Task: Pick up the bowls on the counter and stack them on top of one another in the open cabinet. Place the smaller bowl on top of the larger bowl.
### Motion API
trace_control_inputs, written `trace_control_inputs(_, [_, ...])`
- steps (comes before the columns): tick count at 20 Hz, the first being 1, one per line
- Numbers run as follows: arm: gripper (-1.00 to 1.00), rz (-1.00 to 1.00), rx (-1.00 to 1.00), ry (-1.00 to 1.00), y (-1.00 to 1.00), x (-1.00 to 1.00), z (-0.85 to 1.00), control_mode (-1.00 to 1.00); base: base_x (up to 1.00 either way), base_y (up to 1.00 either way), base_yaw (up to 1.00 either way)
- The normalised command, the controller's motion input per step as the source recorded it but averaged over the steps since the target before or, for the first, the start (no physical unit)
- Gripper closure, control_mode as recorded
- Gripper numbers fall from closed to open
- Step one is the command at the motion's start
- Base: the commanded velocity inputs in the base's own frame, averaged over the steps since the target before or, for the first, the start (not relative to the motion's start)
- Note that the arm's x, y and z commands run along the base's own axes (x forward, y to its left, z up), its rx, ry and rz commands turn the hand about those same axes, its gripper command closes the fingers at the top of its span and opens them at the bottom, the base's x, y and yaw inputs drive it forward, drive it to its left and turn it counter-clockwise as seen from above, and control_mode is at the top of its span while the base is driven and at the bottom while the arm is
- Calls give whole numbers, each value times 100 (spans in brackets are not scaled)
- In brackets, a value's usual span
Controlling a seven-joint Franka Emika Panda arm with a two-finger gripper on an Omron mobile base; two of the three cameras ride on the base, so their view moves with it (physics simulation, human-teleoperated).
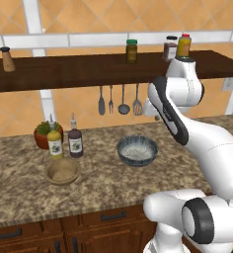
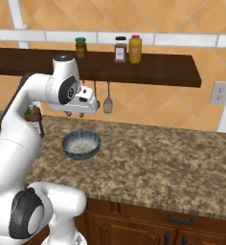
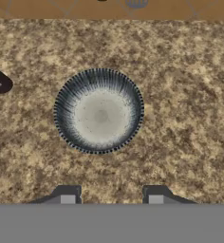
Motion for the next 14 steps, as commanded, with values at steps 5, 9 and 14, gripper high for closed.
trace_control_inputs(5, [-100,1,0,-15,5,-66,0,-100,0,0,0])
trace_control_inputs(9, [-100,7,0,-6,78,-67,0,-100,0,0,0])
trace_control_inputs(14, [-100,0,5,0,87,-27,-14,-100,0,0,0])
